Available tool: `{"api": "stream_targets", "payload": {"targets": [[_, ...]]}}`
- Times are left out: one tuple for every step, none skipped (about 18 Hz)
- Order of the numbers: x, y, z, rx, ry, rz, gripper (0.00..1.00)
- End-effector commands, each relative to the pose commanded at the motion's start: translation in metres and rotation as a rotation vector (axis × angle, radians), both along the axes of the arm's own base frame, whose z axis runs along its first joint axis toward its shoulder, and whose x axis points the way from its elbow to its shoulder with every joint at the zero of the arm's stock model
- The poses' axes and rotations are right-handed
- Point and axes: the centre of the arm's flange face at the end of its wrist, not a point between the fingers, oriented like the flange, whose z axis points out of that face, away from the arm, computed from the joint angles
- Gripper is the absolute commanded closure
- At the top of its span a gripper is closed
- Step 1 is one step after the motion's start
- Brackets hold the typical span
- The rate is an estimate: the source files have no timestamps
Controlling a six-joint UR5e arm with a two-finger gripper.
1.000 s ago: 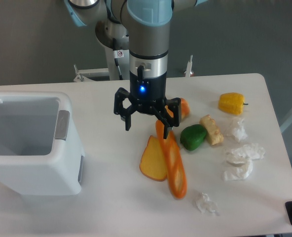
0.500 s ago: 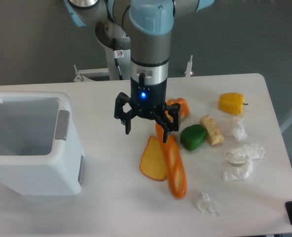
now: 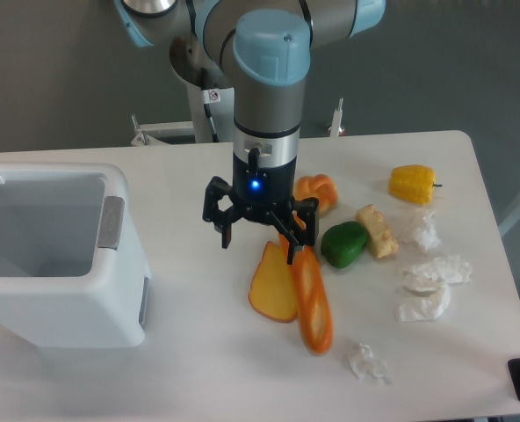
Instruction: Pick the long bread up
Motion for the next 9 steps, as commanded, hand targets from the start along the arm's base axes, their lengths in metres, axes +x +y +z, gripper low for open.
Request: {"api": "stream_targets", "payload": {"targets": [[-0.009,-0.004,-0.005,-0.004,-0.012,0.028,0.00],[-0.016,-0.007,-0.007,-0.006,-0.019,0.057,0.00],[-0.022,-0.012,-0.009,-0.009,-0.024,0.080,0.00],[-0.032,-0.020,-0.009,-0.012,-0.026,0.106,0.00],[-0.039,-0.026,-0.008,-0.010,-0.027,0.129,0.00],[-0.042,-0.029,-0.010,-0.015,-0.031,0.145,0.00],[-0.044,-0.029,-0.015,-0.031,-0.038,0.161,0.00],[-0.047,-0.030,-0.020,-0.057,-0.036,0.181,0.00],[-0.051,-0.031,-0.028,-0.088,-0.029,0.200,0.00]]}}
